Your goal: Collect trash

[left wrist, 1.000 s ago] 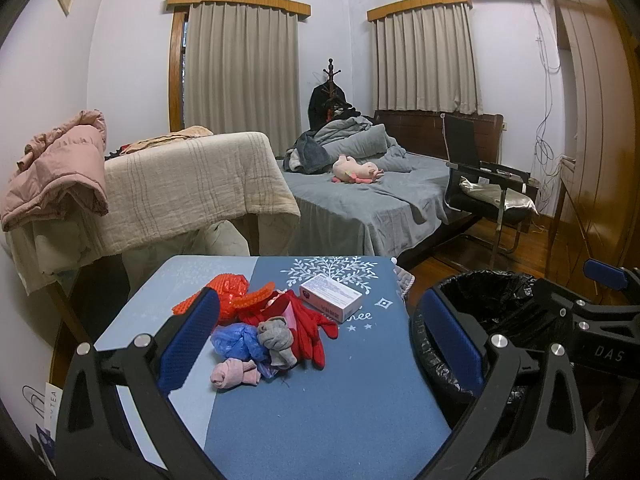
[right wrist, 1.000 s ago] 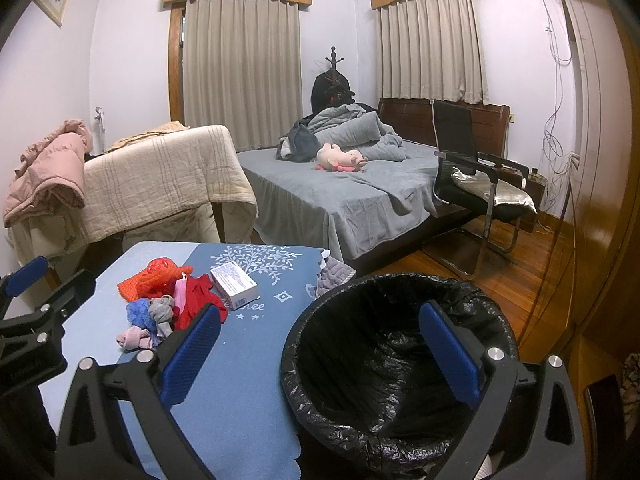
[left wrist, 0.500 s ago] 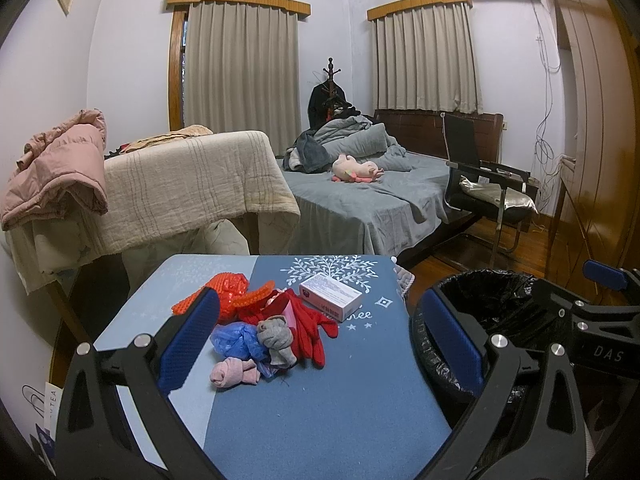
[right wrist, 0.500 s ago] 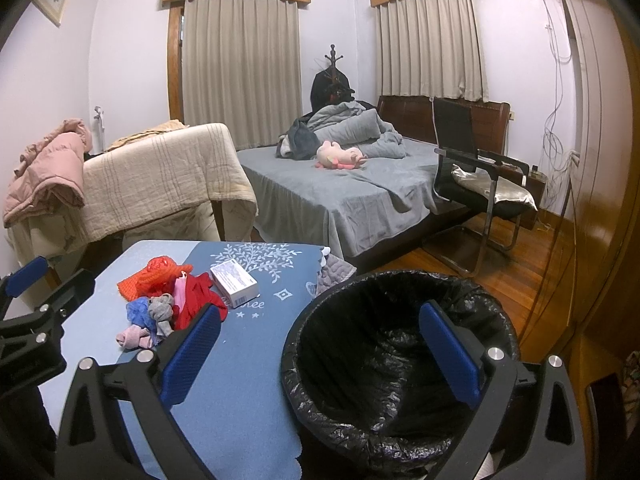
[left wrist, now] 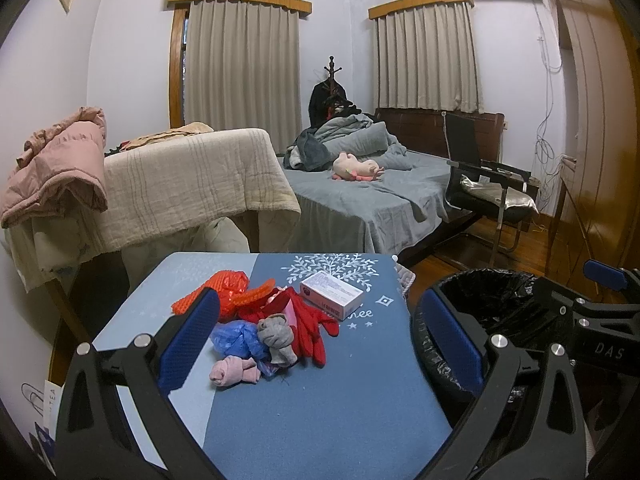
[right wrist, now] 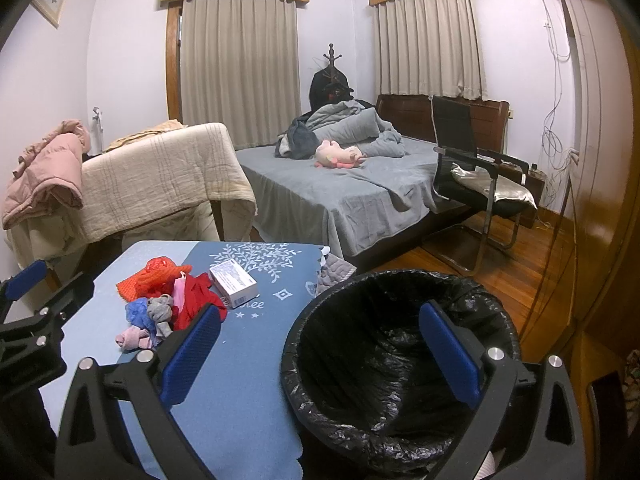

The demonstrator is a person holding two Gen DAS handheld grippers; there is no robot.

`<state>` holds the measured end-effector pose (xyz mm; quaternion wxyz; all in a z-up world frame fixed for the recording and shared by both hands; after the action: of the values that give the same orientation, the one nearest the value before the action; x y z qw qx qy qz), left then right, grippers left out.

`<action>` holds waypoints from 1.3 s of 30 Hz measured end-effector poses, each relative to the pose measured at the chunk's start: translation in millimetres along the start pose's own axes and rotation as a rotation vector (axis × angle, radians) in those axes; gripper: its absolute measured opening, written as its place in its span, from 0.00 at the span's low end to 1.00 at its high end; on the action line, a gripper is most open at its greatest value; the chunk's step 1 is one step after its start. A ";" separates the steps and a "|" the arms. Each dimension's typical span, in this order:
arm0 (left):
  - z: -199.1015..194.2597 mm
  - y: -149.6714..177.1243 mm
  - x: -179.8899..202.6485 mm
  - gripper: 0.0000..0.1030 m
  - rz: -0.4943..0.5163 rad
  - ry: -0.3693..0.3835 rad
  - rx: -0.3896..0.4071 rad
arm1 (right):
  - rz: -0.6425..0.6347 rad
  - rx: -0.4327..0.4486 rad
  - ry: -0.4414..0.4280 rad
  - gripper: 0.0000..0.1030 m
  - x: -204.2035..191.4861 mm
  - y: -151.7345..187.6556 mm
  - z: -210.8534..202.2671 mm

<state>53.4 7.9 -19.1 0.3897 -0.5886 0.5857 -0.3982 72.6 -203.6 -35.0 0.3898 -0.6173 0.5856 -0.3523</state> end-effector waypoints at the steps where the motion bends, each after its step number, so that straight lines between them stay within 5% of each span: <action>1: 0.9 0.7 1.3 0.95 0.000 0.000 0.001 | 0.000 -0.001 -0.002 0.94 0.6 1.9 0.4; 14: 14.5 10.9 -12.6 0.95 -0.017 -0.026 -0.007 | -0.016 -0.019 -0.031 0.94 -16.5 2.2 14.4; 25: 49.3 30.9 -91.4 0.95 -0.028 -0.179 -0.043 | -0.053 -0.041 -0.111 0.94 -72.7 5.8 64.8; 39: 96.7 66.8 -166.5 0.95 -0.069 -0.262 -0.111 | -0.129 -0.097 -0.287 0.74 -173.0 32.4 144.7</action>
<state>118.0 173.0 -119.6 0.4157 -0.6758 0.5307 -0.2982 175.7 -21.4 -125.1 0.4159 -0.7155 0.4995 -0.2562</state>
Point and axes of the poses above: each gripper's, at about its wrist camera, not at the fingertips, and z roughly the way its jaws point, x to its right, y to its underside, the point moved 6 cm from there along z, roughly the way its jaws point, and after that the axes turned 3 degrees about -z, right-handed, at the moved point
